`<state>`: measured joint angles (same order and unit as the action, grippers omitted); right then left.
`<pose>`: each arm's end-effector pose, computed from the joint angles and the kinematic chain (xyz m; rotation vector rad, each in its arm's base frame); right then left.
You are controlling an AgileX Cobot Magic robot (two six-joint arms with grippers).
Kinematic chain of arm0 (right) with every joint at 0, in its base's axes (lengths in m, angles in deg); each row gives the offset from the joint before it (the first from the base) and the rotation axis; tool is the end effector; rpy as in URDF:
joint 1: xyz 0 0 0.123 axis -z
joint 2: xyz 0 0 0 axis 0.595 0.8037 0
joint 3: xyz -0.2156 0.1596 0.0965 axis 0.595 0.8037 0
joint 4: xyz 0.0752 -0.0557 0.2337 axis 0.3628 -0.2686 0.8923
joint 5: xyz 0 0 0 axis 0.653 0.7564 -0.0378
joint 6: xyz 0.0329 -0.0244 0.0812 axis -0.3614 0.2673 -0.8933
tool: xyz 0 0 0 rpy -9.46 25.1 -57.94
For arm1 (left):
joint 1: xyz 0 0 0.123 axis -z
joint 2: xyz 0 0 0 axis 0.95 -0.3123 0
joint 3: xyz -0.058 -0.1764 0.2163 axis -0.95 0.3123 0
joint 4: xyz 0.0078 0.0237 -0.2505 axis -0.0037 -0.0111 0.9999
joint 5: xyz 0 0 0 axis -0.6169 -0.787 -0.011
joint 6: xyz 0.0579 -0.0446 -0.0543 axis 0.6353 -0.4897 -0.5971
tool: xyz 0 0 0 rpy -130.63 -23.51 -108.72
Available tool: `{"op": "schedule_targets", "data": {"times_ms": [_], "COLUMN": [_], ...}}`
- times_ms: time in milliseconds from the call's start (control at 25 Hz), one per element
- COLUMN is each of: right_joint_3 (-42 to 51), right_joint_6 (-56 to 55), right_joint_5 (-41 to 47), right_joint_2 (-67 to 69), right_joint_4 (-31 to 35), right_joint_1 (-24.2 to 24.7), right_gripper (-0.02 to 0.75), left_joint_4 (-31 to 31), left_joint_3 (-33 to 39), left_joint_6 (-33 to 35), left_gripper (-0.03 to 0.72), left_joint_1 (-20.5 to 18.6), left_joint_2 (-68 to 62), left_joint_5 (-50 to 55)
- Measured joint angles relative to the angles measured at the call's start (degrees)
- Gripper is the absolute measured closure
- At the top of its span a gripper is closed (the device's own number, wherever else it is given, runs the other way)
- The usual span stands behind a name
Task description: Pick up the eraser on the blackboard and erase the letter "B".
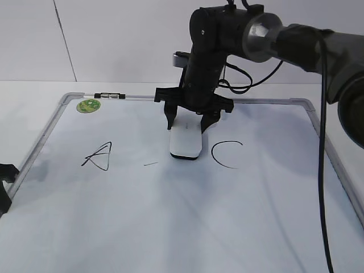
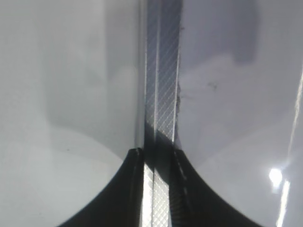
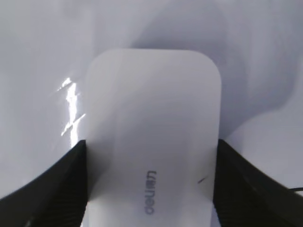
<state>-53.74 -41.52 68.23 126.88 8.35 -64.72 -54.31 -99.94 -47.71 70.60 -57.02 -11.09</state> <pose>0.4450 0.2445 0.1690 -0.0057 2.9768 0.2229 0.2729 -0.0110 0.1406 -0.0298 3.0878 -0.2857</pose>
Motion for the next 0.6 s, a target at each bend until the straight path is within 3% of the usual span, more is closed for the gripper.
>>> {"op": "schedule_targets", "data": {"times_ms": [600], "right_joint_3": [0.5], "right_joint_6": [2.2], "right_joint_5": [-0.1], "right_joint_2": [-0.6], "right_joint_4": [0.1], "right_joint_1": [1.6], "right_gripper": [0.196], "left_joint_4": [0.1], "left_joint_3": [0.0], "left_joint_6": [0.0], "left_gripper": [0.599], "left_joint_1": [0.0], "left_joint_2": [0.0], "left_joint_5": [0.0]}}
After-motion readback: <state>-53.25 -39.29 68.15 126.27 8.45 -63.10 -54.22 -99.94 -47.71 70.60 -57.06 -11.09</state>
